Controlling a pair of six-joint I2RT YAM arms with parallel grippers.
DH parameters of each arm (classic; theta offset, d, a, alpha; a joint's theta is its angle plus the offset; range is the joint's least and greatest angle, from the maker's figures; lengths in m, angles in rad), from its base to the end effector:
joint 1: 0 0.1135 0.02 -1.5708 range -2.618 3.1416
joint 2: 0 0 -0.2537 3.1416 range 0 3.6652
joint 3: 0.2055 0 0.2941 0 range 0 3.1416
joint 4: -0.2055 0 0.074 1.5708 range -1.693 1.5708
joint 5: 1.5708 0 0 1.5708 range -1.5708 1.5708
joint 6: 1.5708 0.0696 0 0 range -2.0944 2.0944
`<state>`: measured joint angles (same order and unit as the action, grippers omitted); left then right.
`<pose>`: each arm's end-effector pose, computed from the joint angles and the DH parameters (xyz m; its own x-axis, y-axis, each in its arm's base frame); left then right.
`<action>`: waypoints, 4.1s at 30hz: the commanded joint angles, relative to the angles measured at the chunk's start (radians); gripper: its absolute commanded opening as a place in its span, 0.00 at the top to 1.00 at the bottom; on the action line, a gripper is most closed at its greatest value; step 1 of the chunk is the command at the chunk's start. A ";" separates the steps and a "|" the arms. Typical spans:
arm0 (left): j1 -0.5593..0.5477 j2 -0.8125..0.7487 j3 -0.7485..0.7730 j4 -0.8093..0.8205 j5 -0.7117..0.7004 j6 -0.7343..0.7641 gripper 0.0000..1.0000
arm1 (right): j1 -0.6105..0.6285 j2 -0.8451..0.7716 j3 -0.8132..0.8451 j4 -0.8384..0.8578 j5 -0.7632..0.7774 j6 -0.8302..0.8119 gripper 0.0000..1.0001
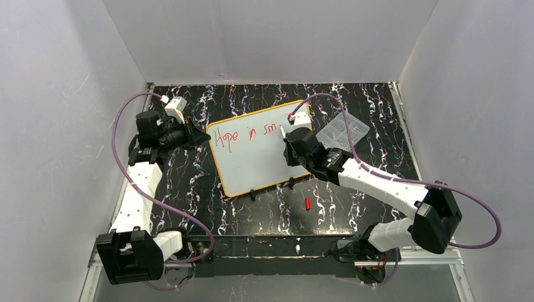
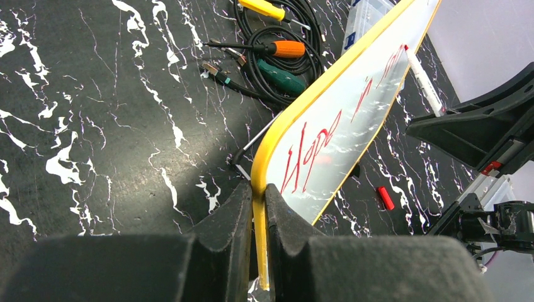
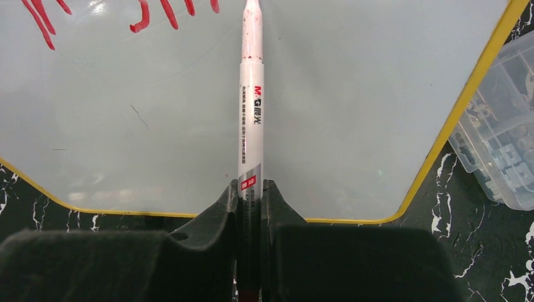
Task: Write a sentence on the whiteboard
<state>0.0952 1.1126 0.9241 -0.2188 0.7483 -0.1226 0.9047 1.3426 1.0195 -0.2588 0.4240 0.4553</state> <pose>0.3197 -0.0170 0.2965 -0.4589 -0.1338 -0.8783 0.4999 0.7784 -0.3798 0.2508 0.2728 0.2506 -0.5267 -0.0216 -0.8497 -0.3035 0.9386 0.1643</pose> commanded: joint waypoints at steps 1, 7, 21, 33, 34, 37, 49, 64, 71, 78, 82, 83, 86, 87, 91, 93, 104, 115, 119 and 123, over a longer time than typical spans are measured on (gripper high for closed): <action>-0.005 -0.026 -0.002 -0.007 0.031 0.016 1.00 | -0.020 0.015 0.045 0.004 0.022 -0.018 0.99; -0.006 -0.025 -0.003 -0.008 0.031 0.018 1.00 | -0.029 0.025 0.068 0.025 0.013 -0.055 0.99; -0.005 -0.025 -0.001 -0.008 0.030 0.018 1.00 | -0.021 0.004 -0.013 0.024 -0.072 -0.030 0.99; -0.006 -0.028 -0.002 -0.008 0.032 0.017 1.00 | -0.020 -0.009 0.007 -0.004 0.040 -0.027 0.99; -0.005 -0.027 -0.003 -0.008 0.032 0.016 1.00 | -0.021 -0.006 0.017 -0.003 0.047 -0.032 0.99; -0.006 -0.027 -0.001 -0.008 0.031 0.017 1.00 | -0.021 0.005 0.047 0.003 0.056 -0.051 0.99; -0.005 -0.025 0.001 -0.008 0.034 0.018 1.00 | -0.022 0.018 0.059 0.004 0.039 -0.060 0.99; -0.005 -0.028 0.001 -0.008 0.037 0.016 1.00 | -0.020 -0.018 -0.035 -0.008 0.022 0.016 0.99; -0.006 -0.029 -0.001 -0.008 0.034 0.016 1.00 | -0.021 -0.040 0.046 -0.030 0.101 -0.036 0.99; -0.006 -0.027 0.000 -0.008 0.034 0.018 1.00 | -0.033 -0.027 0.118 -0.020 0.126 -0.095 0.99; -0.005 -0.026 0.001 -0.008 0.034 0.018 1.00 | -0.048 0.001 0.140 -0.016 0.106 -0.119 0.99; -0.006 -0.025 0.001 -0.008 0.033 0.018 1.00 | -0.054 0.008 0.143 -0.016 0.099 -0.122 0.99; -0.006 -0.025 -0.001 -0.008 0.033 0.018 1.00 | -0.061 0.023 0.142 -0.016 0.078 -0.122 0.99; -0.006 -0.025 -0.001 -0.008 0.034 0.018 1.00 | -0.062 0.026 0.139 -0.016 0.072 -0.121 0.99; -0.005 -0.026 0.000 -0.008 0.034 0.018 1.00 | -0.066 0.042 0.128 -0.026 0.050 -0.113 0.99; -0.005 -0.027 -0.001 -0.008 0.033 0.018 1.00 | -0.066 0.043 0.120 -0.029 0.042 -0.107 0.99; -0.005 -0.031 -0.001 -0.008 0.034 0.016 1.00 | -0.066 0.000 0.017 -0.040 -0.020 -0.024 0.99; -0.005 -0.036 -0.001 -0.008 0.036 0.015 1.00 | -0.059 -0.045 -0.050 -0.049 -0.025 0.028 0.99; -0.005 -0.034 -0.001 -0.008 0.035 0.015 1.00 | -0.059 -0.052 -0.004 -0.065 0.041 -0.005 0.99; -0.006 -0.034 -0.001 -0.008 0.034 0.017 1.00 | -0.062 -0.052 0.075 -0.084 0.093 -0.062 0.99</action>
<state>0.0948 1.1126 0.9241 -0.2333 0.7502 -0.1223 0.8463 1.3144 0.9909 -0.3279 0.4282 0.4480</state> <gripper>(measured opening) 0.087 0.179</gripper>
